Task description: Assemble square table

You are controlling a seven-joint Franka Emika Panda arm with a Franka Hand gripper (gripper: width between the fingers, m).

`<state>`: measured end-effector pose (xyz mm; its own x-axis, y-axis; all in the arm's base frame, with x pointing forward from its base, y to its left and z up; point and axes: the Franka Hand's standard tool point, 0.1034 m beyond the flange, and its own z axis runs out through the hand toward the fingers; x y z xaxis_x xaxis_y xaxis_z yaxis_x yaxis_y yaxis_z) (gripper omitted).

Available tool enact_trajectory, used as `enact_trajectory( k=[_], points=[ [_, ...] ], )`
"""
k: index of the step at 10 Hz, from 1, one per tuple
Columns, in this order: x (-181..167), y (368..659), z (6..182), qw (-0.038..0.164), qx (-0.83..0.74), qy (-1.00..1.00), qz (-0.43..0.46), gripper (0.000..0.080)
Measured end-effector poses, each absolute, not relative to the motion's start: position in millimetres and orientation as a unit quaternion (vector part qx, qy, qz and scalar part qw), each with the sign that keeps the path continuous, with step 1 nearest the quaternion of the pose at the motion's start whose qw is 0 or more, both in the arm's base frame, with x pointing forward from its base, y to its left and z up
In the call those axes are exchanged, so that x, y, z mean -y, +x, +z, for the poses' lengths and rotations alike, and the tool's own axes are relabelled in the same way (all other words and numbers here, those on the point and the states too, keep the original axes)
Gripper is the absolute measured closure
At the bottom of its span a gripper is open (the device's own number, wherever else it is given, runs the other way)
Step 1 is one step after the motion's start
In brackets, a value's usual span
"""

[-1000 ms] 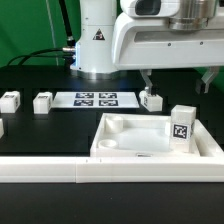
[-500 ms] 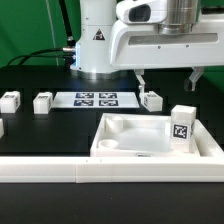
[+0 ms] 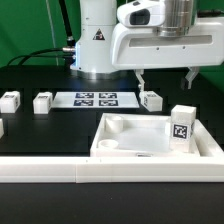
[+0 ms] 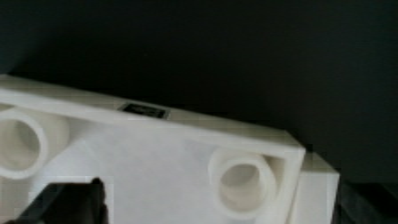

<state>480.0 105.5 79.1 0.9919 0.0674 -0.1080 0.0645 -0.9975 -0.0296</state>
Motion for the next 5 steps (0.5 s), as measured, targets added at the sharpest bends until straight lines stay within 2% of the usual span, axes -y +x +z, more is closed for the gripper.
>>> enact_trajectory(
  k=[5],
  points=[
    [-108.0, 444.3, 65.3, 0.011, 0.041, -0.997, 0.065, 0.0151]
  ],
)
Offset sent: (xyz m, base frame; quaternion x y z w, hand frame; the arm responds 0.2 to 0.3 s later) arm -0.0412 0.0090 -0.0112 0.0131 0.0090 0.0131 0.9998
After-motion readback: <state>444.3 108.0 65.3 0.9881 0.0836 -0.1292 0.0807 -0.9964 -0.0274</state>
